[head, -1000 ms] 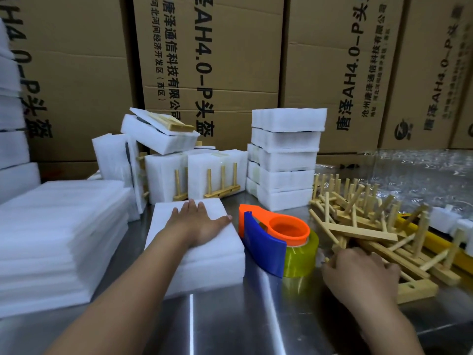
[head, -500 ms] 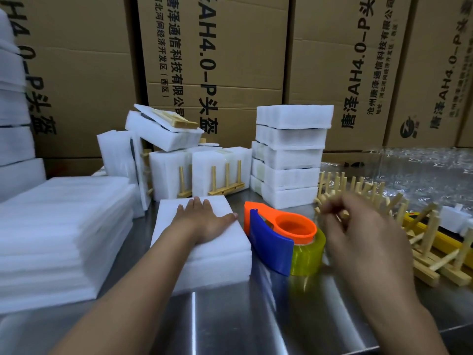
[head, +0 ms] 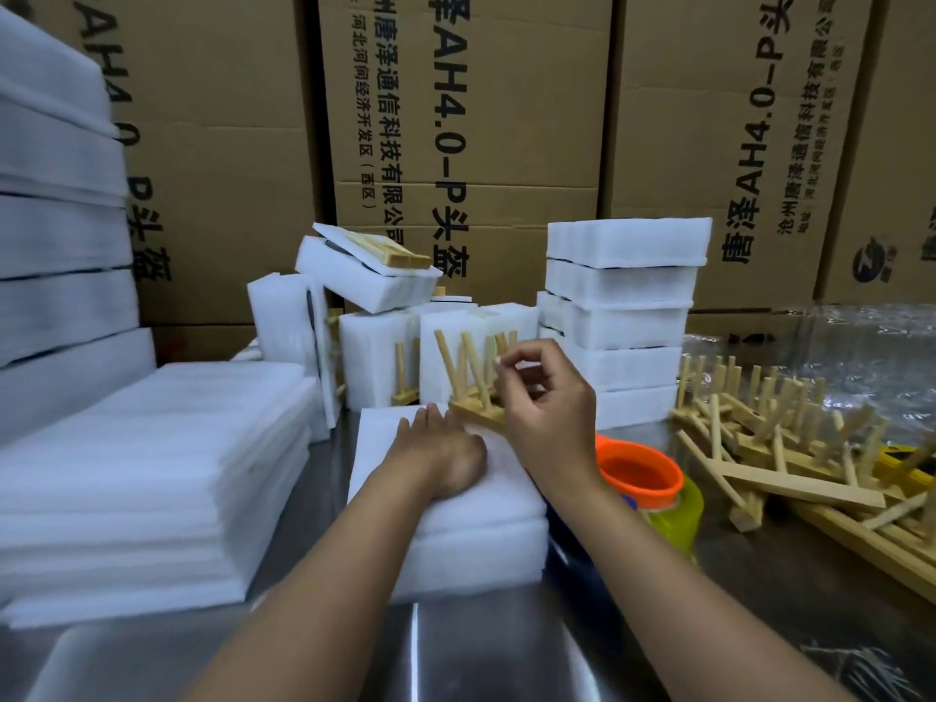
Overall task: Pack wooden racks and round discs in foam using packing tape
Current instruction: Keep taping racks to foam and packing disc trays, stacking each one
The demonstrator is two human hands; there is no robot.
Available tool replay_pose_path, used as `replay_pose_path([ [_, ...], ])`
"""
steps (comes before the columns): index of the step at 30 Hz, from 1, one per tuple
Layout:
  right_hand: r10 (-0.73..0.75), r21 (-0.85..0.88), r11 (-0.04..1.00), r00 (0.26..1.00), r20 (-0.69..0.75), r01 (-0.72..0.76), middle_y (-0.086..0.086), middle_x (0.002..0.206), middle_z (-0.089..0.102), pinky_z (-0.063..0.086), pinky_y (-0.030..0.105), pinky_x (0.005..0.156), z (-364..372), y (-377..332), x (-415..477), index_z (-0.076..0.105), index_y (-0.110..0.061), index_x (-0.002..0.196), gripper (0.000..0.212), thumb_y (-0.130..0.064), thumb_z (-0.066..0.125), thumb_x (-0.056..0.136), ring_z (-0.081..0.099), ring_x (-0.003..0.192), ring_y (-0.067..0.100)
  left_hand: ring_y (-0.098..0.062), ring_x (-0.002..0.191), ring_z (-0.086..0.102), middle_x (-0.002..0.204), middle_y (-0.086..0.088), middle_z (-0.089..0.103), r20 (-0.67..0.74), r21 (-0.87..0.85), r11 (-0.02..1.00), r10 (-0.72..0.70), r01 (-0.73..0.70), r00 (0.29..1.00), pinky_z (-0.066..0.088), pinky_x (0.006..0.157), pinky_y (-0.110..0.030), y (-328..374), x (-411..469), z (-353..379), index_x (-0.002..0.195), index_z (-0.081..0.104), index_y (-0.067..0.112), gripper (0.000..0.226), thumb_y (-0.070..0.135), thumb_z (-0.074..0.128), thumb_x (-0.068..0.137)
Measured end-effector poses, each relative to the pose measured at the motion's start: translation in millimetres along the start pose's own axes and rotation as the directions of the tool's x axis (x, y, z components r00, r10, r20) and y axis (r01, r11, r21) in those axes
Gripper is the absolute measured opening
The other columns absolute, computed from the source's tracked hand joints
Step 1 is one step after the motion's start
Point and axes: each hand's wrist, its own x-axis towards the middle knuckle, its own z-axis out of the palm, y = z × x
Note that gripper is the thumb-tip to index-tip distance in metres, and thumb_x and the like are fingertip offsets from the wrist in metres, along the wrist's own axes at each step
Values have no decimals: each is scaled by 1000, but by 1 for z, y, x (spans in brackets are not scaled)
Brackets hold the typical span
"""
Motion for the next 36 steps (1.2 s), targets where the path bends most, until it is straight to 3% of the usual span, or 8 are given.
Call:
replay_pose_path([
  [4, 100, 180, 978, 993, 58, -109, 1, 72, 69, 55, 33, 62, -7, 9, -3, 62, -31, 86, 19, -14, 70, 83, 69, 64, 17, -28, 146, 0, 157, -18, 3, -36, -13, 1000, 12, -13, 999, 3, 116, -44, -1, 2, 1, 150, 8, 10, 56, 35, 14, 100],
  [7, 136, 225, 962, 987, 84, -152, 4, 74, 72, 57, 37, 70, -10, 8, -5, 65, -32, 94, 10, -31, 59, 87, 70, 74, 19, -27, 146, -1, 158, -17, 1, -29, -33, 999, 6, -7, 1000, 2, 116, -43, -2, 4, 1, 151, 8, 13, 57, 37, 12, 100],
  [12, 362, 345, 862, 927, 93, -371, 2, 85, 73, 56, 40, 83, -5, 9, -4, 66, -22, 90, 27, -3, 46, 96, 69, 87, 19, -26, 146, 1, 158, -15, 3, -27, -54, 999, 2, -4, 1000, 3, 116, -42, -3, 4, 0, 151, 11, 16, 57, 42, 13, 99],
  [18, 433, 308, 816, 871, 234, -489, -6, 80, 70, 50, 12, 62, -8, 8, -1, 67, -18, 82, 36, 13, 51, 84, 65, 74, 4, -25, 146, -1, 158, -14, 1, -15, -62, 998, 9, -10, 1000, 1, 117, -40, -3, 4, 1, 152, 7, 20, 58, 44, 12, 99],
  [24, 496, 179, 797, 795, 350, -576, 12, 104, 68, 51, 33, 84, -3, 10, -8, 68, -19, 90, 24, 2, 65, 81, 62, 101, 20, -23, 144, 16, 157, -2, 20, -89, -134, 985, 98, -109, 991, 11, 117, -45, -4, 1, -1, 146, 27, 35, 54, 54, 22, 96],
  [26, 496, 138, 809, 790, 361, -571, 10, 97, 66, 50, 36, 76, -3, 10, -9, 68, -23, 86, 25, 0, 69, 78, 61, 89, 22, -22, 137, 32, 149, 0, 38, -132, -188, 970, 129, -153, 983, 25, 113, -45, -3, -2, -3, 137, 43, 32, 47, 50, 30, 96],
  [33, 524, 38, 821, 779, 344, -569, -2, 88, 62, 43, 21, 52, -3, 12, -10, 66, -24, 94, 22, -6, 68, 80, 55, 65, 11, -23, 133, 38, 144, -4, 45, -140, -241, 954, 146, -177, 979, 28, 111, -44, -3, -7, -8, 130, 50, 23, 37, 35, 35, 98],
  [36, 532, 27, 819, 777, 335, -573, -3, 84, 58, 38, 17, 39, -2, 13, -11, 63, -25, 90, 28, 1, 55, 84, 50, 51, 10, -26, 122, 49, 132, -10, 56, -319, -412, 896, 32, -169, 947, 34, 94, -21, -11, -5, -9, 123, 58, 14, 31, 20, 43, 97],
])
